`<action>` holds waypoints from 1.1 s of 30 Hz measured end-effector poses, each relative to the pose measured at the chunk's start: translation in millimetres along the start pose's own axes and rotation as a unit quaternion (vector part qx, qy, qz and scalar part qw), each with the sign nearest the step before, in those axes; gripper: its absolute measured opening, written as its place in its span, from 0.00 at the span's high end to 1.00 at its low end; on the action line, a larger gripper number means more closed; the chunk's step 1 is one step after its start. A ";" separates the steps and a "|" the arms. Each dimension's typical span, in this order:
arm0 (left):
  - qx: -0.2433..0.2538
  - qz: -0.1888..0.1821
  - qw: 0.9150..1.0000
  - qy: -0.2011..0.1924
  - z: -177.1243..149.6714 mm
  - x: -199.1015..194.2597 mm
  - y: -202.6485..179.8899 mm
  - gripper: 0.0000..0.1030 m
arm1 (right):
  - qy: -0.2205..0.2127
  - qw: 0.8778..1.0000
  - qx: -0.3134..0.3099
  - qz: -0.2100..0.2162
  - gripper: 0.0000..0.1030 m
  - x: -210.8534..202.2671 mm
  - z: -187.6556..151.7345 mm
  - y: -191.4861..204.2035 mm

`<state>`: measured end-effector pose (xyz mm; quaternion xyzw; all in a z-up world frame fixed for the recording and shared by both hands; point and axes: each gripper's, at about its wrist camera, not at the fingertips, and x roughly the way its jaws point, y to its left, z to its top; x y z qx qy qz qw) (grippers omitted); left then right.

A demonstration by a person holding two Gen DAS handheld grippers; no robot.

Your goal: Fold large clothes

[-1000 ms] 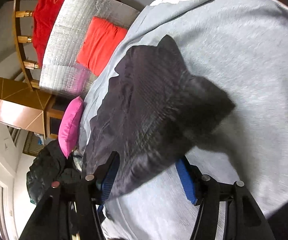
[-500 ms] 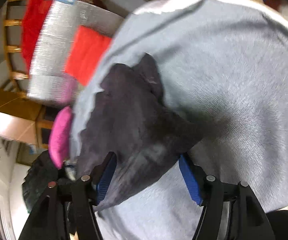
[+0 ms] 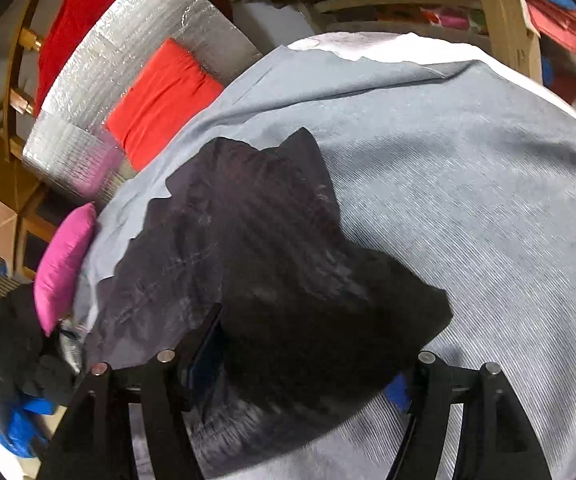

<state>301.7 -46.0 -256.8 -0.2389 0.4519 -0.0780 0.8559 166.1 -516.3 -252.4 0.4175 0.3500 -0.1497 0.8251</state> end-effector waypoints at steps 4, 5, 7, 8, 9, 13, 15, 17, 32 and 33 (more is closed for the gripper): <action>0.057 0.042 0.997 -0.027 -13.9 -39.2 -12.2 0.27 | -0.011 1.000 -0.016 0.003 0.29 -37.3 -22.3 -7.3; 0.077 0.055 0.995 -0.039 -18.5 -53.2 -18.0 0.25 | -0.017 0.999 -0.036 -0.005 0.29 -50.5 -31.7 -6.9; 0.121 0.070 0.987 -0.079 -29.3 -82.7 -26.6 0.22 | -0.023 0.997 -0.074 -0.016 0.29 -68.9 -44.7 -1.2; 0.148 0.078 0.980 -0.106 -36.0 -103.6 -32.7 0.18 | -0.030 0.994 -0.099 -0.023 0.29 -80.0 -51.8 5.4; 0.168 0.085 0.974 -0.128 -40.0 -119.2 -39.4 0.14 | -0.040 0.991 -0.126 -0.027 0.29 -91.2 -57.3 13.4; 0.211 0.095 0.953 -0.193 -48.1 -178.1 -62.7 0.10 | -0.079 0.978 -0.191 -0.012 0.29 -132.1 -75.6 46.6; 0.225 0.103 0.944 -0.218 -50.4 -205.7 -74.7 0.08 | -0.107 0.972 -0.211 0.002 0.29 -158.2 -83.6 64.5; 0.236 0.108 0.935 -0.240 -55.9 -231.8 -82.5 0.06 | -0.137 0.962 -0.235 0.014 0.27 -183.1 -91.6 79.6; 0.288 0.116 0.899 -0.309 -87.6 -324.9 -121.4 0.00 | -0.259 0.927 -0.269 0.036 0.17 -298.0 -143.1 127.2; 0.292 0.113 0.897 -0.311 -90.3 -330.1 -123.0 0.00 | -0.255 0.926 -0.275 0.036 0.17 -302.0 -144.6 129.3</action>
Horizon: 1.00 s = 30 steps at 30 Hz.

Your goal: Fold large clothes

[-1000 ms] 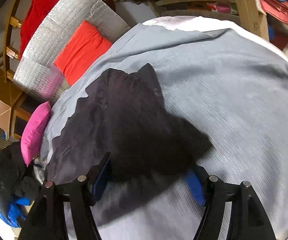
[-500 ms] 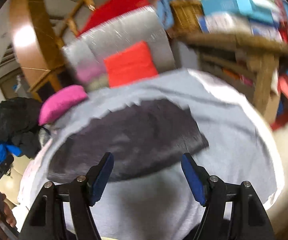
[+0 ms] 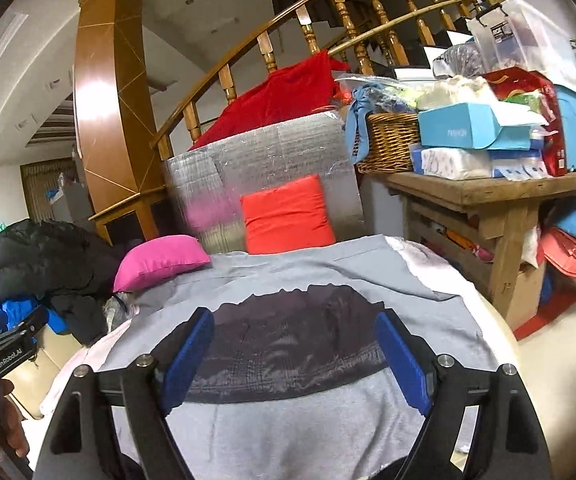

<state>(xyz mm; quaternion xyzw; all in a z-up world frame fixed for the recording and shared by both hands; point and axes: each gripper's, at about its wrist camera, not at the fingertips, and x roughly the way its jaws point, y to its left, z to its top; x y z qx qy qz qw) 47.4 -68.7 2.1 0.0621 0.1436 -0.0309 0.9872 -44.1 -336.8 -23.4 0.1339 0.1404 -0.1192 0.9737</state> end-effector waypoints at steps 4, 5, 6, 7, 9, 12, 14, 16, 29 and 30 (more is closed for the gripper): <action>0.007 -0.006 1.000 -0.012 6.6 -19.0 -1.0 0.00 | 0.003 1.000 -0.017 -0.006 0.17 -14.8 1.2 8.9; 0.009 -0.005 1.000 -0.016 8.3 -23.1 -0.7 0.00 | 0.000 1.000 -0.023 -0.006 0.17 -19.3 1.2 12.4; 0.011 -0.004 1.000 -0.020 10.2 -28.4 -0.6 0.00 | -0.002 1.000 -0.028 -0.008 0.17 -23.1 0.4 15.8; 0.013 -0.002 1.000 -0.025 12.1 -33.6 0.0 0.00 | -0.005 0.999 -0.035 -0.008 0.17 -27.9 0.3 20.2; 0.014 0.000 0.999 -0.033 15.0 -42.0 1.0 0.00 | -0.009 0.999 -0.044 -0.005 0.17 -36.5 0.1 28.1; 0.011 -0.002 0.999 -0.038 18.8 -51.5 6.5 0.00 | -0.013 0.998 -0.054 -0.002 0.17 -47.9 0.4 38.6; 0.004 0.000 0.999 -0.045 21.0 -58.0 12.2 0.00 | -0.018 0.998 -0.059 -0.003 0.17 -55.1 0.4 43.5; 0.000 0.003 0.999 -0.048 22.3 -62.3 17.0 0.00 | -0.020 0.997 -0.068 -0.008 0.17 -60.7 -0.7 49.8; 0.002 0.006 1.000 -0.015 3.9 -60.6 32.2 0.00 | -0.021 0.996 -0.079 -0.032 0.17 -80.7 0.6 66.3; 0.002 0.006 1.000 -0.013 2.8 -60.5 32.6 0.00 | -0.021 0.996 -0.081 -0.032 0.17 -82.1 0.9 68.6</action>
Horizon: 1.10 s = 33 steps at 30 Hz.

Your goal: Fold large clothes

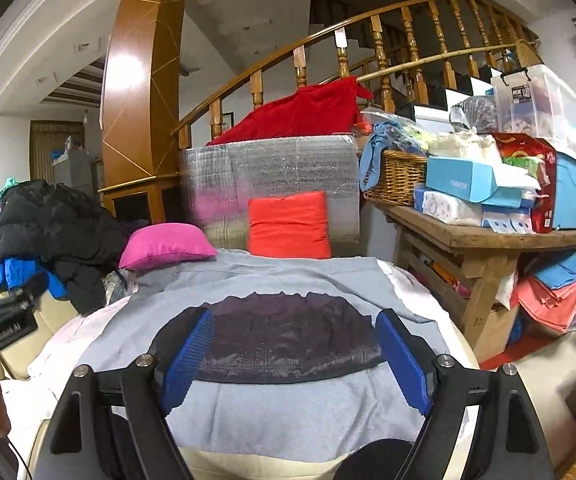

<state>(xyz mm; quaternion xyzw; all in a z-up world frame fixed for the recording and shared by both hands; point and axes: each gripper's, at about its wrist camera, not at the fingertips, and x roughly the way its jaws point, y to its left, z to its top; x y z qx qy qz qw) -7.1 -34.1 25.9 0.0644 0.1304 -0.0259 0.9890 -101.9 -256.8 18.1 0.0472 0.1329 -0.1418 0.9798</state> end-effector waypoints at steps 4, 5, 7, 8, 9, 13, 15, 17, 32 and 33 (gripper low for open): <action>-0.005 0.001 1.000 0.013 -5.4 3.7 5.9 0.00 | 0.007 1.000 -0.011 0.003 0.17 0.1 0.7 11.1; -0.007 0.002 1.000 0.015 -6.2 4.4 7.8 0.00 | 0.014 1.000 -0.015 0.004 0.17 1.8 0.1 14.2; -0.012 0.004 1.000 0.019 -7.8 6.7 12.0 0.00 | 0.027 0.999 -0.020 0.005 0.17 5.3 -2.2 19.3; -0.013 0.005 1.000 0.021 -8.6 8.0 13.7 0.00 | 0.035 0.999 -0.024 0.001 0.17 8.0 -3.6 21.7; -0.014 0.006 1.000 0.024 -9.2 8.9 15.2 0.00 | 0.044 0.999 -0.027 -0.004 0.17 11.0 -5.0 23.6; -0.013 0.005 1.000 0.028 -10.2 10.2 18.9 0.00 | 0.070 0.997 -0.025 -0.005 0.17 16.8 -9.7 26.0; -0.012 0.005 1.000 0.028 -10.1 10.1 19.6 0.00 | 0.077 0.997 -0.025 -0.006 0.17 18.0 -10.6 25.7; -0.013 0.006 0.999 0.029 -10.1 9.6 18.9 0.00 | 0.076 0.997 -0.026 -0.009 0.17 17.3 -10.9 25.4; -0.002 0.000 1.000 0.014 -5.3 -3.8 17.0 0.00 | 0.070 0.997 -0.011 -0.012 0.17 10.3 -7.7 18.8; 0.000 -0.001 1.000 0.015 -5.1 -3.8 16.3 0.00 | 0.068 0.998 -0.008 -0.012 0.17 9.7 -7.7 17.2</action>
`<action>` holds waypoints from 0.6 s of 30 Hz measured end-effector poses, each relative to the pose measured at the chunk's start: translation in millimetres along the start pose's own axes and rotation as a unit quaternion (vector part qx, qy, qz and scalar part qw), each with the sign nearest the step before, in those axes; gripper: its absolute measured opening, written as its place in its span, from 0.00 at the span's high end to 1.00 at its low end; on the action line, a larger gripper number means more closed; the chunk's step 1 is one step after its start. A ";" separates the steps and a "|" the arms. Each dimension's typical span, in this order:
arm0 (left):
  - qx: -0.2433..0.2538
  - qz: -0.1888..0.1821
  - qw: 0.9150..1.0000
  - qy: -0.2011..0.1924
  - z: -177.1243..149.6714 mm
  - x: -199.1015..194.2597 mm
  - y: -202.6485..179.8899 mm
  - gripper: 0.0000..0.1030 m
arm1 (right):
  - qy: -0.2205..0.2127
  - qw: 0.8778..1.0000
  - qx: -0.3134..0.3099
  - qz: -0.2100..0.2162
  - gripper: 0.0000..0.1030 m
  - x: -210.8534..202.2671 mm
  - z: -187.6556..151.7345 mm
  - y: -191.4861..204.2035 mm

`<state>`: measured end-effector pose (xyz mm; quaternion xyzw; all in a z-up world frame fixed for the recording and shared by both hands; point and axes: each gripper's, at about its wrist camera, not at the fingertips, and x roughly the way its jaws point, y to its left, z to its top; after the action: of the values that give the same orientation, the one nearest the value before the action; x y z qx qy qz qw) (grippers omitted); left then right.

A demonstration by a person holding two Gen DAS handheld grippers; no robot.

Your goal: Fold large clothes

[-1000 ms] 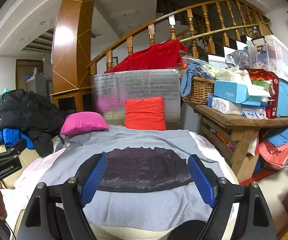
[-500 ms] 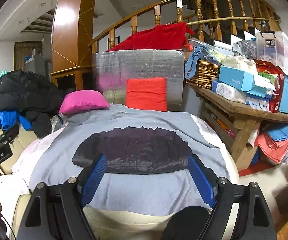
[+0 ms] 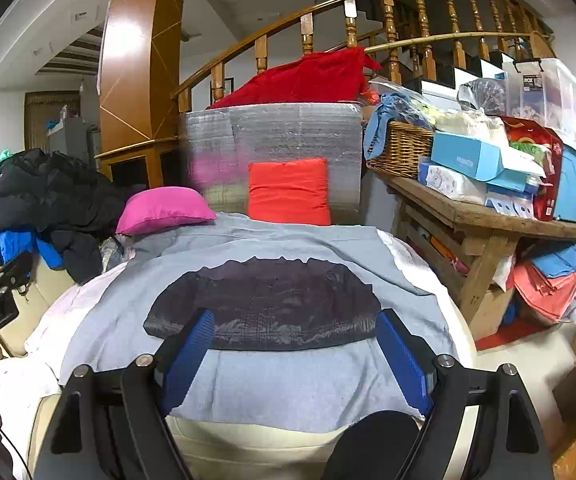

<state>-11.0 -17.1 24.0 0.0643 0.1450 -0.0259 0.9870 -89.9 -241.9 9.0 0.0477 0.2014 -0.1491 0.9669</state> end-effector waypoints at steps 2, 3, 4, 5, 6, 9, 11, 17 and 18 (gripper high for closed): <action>0.003 -0.002 1.000 0.001 0.4 -1.1 -2.2 0.00 | -0.002 1.000 0.006 0.000 0.17 -1.5 -0.3 -1.0; 0.004 -0.002 1.000 0.000 0.9 -1.7 -2.5 0.00 | -0.003 1.000 0.011 0.001 0.17 -2.0 -0.4 -3.2; 0.005 -0.002 1.000 0.000 1.1 -2.4 -3.0 0.00 | -0.003 1.000 0.015 0.001 0.17 -2.6 -0.6 -5.3; 0.007 -0.002 1.000 -0.001 1.5 -3.6 -3.7 0.00 | -0.004 1.000 0.019 0.001 0.17 -2.9 -0.7 -7.2; 0.008 -0.002 1.000 -0.003 1.9 -4.8 -4.5 0.00 | -0.004 1.000 0.025 0.002 0.17 -3.2 -0.8 -10.1; 0.009 -0.002 1.000 -0.005 3.2 -7.7 -6.2 0.00 | -0.006 0.999 0.037 0.004 0.17 -3.9 -0.6 -16.5; 0.010 -0.003 1.000 -0.007 4.0 -9.8 -7.2 0.00 | -0.007 0.999 0.039 0.001 0.17 -5.2 -0.8 -19.3; 0.017 -0.007 1.000 -0.010 5.1 -13.8 -12.0 0.00 | -0.008 0.999 0.039 -0.001 0.17 -5.9 -0.8 -22.9; 0.019 -0.009 1.000 -0.010 5.0 -13.9 -12.6 0.00 | -0.008 0.999 0.038 -0.001 0.17 -6.5 -1.1 -23.3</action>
<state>-23.7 -29.9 31.2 0.0813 0.1356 -0.0377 0.9867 -103.2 -262.1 9.8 0.0834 0.1877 -0.1579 0.9659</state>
